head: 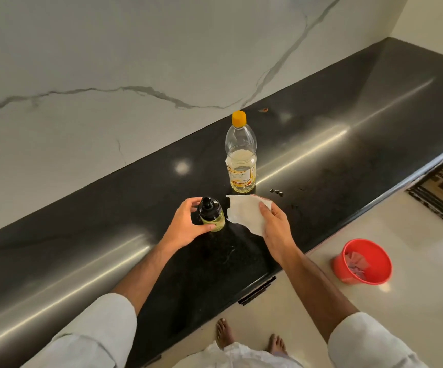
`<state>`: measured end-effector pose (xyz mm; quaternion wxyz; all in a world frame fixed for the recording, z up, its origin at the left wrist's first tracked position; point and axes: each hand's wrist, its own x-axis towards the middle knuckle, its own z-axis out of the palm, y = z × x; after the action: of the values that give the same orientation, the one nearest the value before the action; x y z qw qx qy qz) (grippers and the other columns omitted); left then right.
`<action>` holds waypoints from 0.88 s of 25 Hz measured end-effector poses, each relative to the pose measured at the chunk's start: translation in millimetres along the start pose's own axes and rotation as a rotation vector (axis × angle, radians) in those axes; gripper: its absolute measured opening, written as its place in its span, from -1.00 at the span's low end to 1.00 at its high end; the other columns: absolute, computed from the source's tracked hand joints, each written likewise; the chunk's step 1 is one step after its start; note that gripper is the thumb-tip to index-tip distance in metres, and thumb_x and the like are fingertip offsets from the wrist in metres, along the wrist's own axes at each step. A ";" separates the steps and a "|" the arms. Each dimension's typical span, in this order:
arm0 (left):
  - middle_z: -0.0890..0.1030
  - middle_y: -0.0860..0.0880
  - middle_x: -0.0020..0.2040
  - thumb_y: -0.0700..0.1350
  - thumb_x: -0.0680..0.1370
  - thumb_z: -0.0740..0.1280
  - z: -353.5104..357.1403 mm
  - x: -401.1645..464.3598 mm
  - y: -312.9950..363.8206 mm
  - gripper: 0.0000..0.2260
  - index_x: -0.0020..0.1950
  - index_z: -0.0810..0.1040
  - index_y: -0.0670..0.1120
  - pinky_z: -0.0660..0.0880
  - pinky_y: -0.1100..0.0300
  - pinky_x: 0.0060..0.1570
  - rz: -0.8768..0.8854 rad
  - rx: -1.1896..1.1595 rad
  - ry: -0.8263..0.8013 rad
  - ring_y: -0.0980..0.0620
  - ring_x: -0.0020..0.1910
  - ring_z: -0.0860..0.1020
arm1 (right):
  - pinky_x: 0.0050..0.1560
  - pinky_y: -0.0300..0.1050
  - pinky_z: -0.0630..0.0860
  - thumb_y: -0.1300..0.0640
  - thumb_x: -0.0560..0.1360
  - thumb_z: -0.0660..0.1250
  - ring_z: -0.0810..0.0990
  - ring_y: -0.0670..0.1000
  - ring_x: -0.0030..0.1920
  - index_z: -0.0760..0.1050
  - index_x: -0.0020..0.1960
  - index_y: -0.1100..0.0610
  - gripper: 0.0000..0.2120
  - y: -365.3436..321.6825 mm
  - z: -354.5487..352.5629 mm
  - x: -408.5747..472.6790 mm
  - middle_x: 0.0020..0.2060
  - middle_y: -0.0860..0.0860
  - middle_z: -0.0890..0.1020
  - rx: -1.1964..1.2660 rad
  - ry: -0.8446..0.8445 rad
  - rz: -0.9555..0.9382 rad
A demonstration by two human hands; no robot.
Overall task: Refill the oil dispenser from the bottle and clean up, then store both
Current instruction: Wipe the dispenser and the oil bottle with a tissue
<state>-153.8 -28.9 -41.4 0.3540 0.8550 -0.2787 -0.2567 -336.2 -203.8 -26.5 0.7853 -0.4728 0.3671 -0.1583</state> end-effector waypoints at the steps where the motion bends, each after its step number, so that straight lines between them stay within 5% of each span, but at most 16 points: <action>1: 0.50 0.08 0.36 0.02 0.31 0.67 0.5 5.5 -4.5 -0.27 0.39 0.40 0.09 0.36 0.04 0.43 0.015 -0.015 -0.028 0.10 0.36 0.45 | 0.16 0.23 0.62 0.00 0.69 0.22 0.65 0.14 0.19 0.57 0.33 -0.06 -0.74 2.2 5.2 0.2 0.19 0.04 0.65 0.030 0.026 0.010; 14: 0.62 0.17 0.25 0.39 0.12 0.63 22.8 42.5 -37.0 -0.18 0.32 0.50 0.20 0.43 -0.12 0.42 0.095 -0.104 -0.133 0.12 0.30 0.55 | -0.02 -0.06 0.66 0.07 0.68 0.26 0.62 0.12 0.18 0.52 0.20 -0.05 -0.87 5.4 5.1 -28.0 0.19 0.07 0.61 0.156 0.235 0.084; 22: 0.68 0.17 0.06 0.03 0.31 0.66 26.2 21.9 -9.9 -0.53 0.15 0.60 0.12 0.58 0.15 0.19 0.204 -0.194 0.097 0.26 0.09 0.63 | -0.01 -0.04 0.67 0.08 0.68 0.26 0.63 0.11 0.15 0.53 0.18 -0.04 -0.88 -10.3 -11.9 -21.9 0.17 0.07 0.62 0.132 0.183 0.111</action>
<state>-151.9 -49.5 -70.3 0.4723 0.7955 -0.3204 -0.2035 -358.7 -203.4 -11.6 0.7854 -0.3825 0.4518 -0.1809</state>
